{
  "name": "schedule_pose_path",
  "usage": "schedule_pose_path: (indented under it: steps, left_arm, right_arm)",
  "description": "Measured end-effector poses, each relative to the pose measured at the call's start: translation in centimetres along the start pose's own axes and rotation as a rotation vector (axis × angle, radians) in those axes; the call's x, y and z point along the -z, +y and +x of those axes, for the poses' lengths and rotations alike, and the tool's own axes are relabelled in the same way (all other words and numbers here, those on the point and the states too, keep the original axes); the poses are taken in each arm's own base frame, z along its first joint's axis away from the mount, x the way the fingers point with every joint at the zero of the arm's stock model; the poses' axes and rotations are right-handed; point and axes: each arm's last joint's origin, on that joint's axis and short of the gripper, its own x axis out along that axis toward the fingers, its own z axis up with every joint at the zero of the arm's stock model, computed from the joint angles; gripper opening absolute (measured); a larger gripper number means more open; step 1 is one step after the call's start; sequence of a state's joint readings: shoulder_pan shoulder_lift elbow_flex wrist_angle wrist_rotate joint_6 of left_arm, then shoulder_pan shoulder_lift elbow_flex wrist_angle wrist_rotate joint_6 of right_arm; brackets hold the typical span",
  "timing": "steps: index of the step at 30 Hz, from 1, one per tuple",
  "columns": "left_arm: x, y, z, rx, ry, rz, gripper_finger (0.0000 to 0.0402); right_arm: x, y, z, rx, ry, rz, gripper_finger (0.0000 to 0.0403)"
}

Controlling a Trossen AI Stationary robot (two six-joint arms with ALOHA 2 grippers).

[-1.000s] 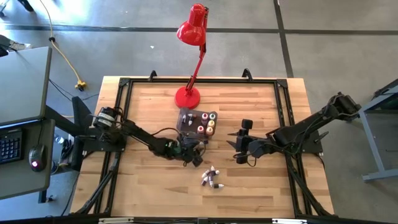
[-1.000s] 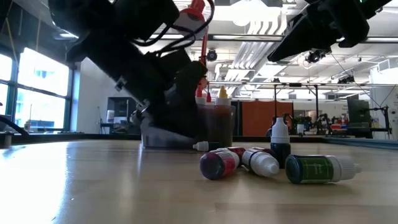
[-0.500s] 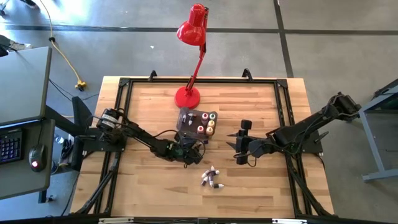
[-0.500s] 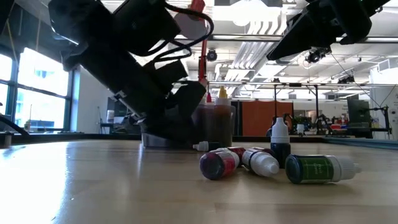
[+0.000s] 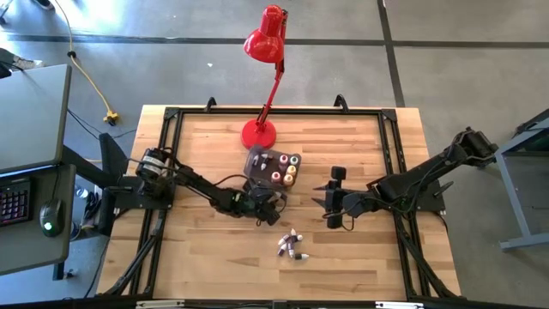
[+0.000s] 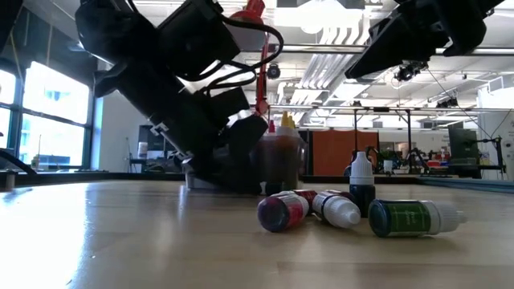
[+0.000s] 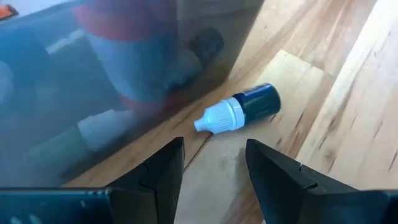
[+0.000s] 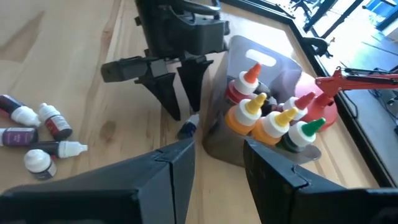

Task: Pick & Place food coloring
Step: Put the right small blue food coloring bottle into the black bin

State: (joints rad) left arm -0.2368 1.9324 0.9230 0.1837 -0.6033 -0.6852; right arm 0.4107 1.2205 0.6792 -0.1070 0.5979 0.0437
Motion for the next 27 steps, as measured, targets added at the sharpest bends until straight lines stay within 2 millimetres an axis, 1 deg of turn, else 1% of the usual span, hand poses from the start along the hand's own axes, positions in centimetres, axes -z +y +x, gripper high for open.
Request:
schedule_pose_path:
  steps: [10, 16, 20, 24, 27]
  left_arm:
    - [-0.5, -0.1, 0.1, 0.033, -0.021, 0.02, 0.0172]
    - [-0.9, -0.3, 0.1, 0.016, -0.081, 0.004, 0.0172]
    - [-1.0, -0.4, 0.1, 0.036, -0.082, 0.01, 0.0172]
    - [-0.7, -0.3, 1.0, 0.069, -0.07, -0.009, 0.0172]
    - [-0.5, -0.5, 1.7, 0.134, -0.064, -0.032, 0.0172]
  right_arm:
    - [0.0, 0.0, 0.0, -0.007, 0.001, 0.0, 0.013]
    - [0.0, 0.0, 0.0, -0.007, 0.001, 0.0, 0.013]
    - [0.0, 0.0, 0.0, -0.008, 0.001, 0.0, 0.013]
    - [0.0, 0.0, 0.0, -0.009, 0.001, 0.0, 0.013]
    - [0.0, 0.0, 0.0, -0.01, 0.001, 0.0, 0.013]
